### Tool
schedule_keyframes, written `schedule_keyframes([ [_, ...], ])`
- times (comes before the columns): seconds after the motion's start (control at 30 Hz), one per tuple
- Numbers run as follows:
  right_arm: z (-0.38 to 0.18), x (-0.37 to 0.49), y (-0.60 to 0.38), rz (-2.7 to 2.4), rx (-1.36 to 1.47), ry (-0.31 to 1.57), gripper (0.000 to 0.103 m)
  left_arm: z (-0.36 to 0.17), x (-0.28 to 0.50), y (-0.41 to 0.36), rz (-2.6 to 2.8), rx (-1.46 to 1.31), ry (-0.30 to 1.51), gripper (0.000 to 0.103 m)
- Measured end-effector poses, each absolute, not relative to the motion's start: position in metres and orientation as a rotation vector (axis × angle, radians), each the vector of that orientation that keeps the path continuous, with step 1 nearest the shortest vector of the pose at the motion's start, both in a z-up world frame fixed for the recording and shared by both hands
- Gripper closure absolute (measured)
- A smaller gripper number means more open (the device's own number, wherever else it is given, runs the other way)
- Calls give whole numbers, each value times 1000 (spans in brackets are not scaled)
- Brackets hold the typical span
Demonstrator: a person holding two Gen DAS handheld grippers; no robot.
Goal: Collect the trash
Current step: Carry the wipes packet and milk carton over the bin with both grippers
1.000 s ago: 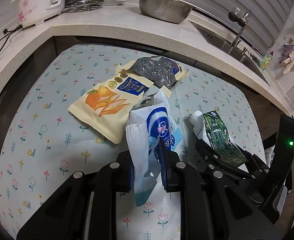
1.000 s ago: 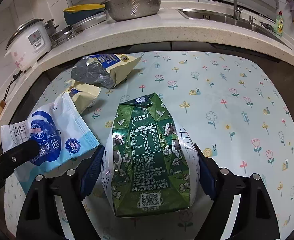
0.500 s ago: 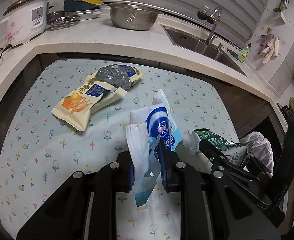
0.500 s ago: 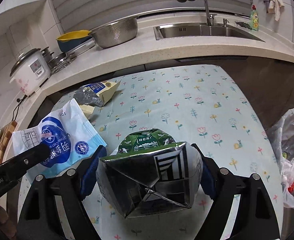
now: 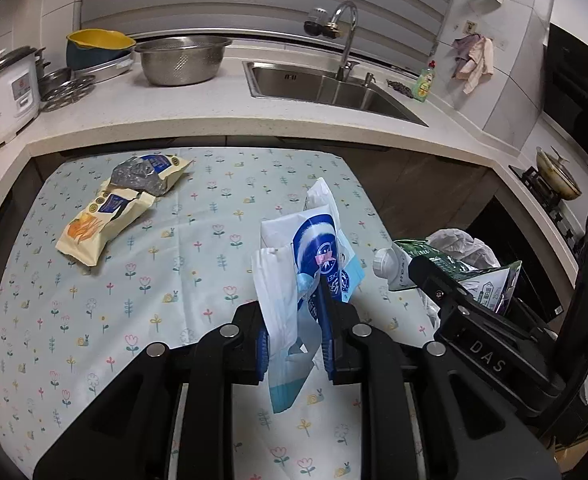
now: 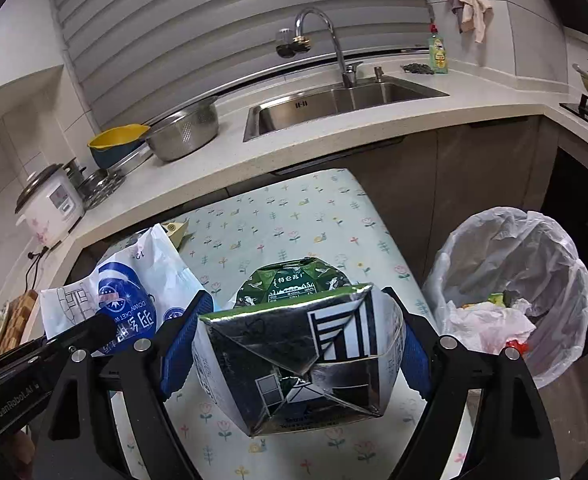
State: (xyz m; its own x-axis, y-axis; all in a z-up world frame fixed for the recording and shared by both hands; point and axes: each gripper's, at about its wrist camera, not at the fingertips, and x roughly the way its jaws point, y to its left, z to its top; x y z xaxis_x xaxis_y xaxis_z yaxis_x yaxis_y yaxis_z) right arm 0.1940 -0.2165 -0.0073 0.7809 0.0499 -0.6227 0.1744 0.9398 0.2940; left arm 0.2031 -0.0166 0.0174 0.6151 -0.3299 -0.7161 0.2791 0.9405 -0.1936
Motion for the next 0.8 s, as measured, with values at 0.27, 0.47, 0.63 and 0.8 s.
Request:
schedule_keyframes([
  [0.27,0,156,-268,-135,384,637,23,26,181,-69,-425,-10,830,83],
  [0.47,-1,131,-308,-191,422,619,23,32,166,-109,-483,28,819,83],
  [0.63,-4,113,-340,-238,457,605,23,34,157,-138,-521,60,812,83],
  [0.8,-7,99,-369,-281,482,596,23,31,153,-169,-555,94,816,83],
])
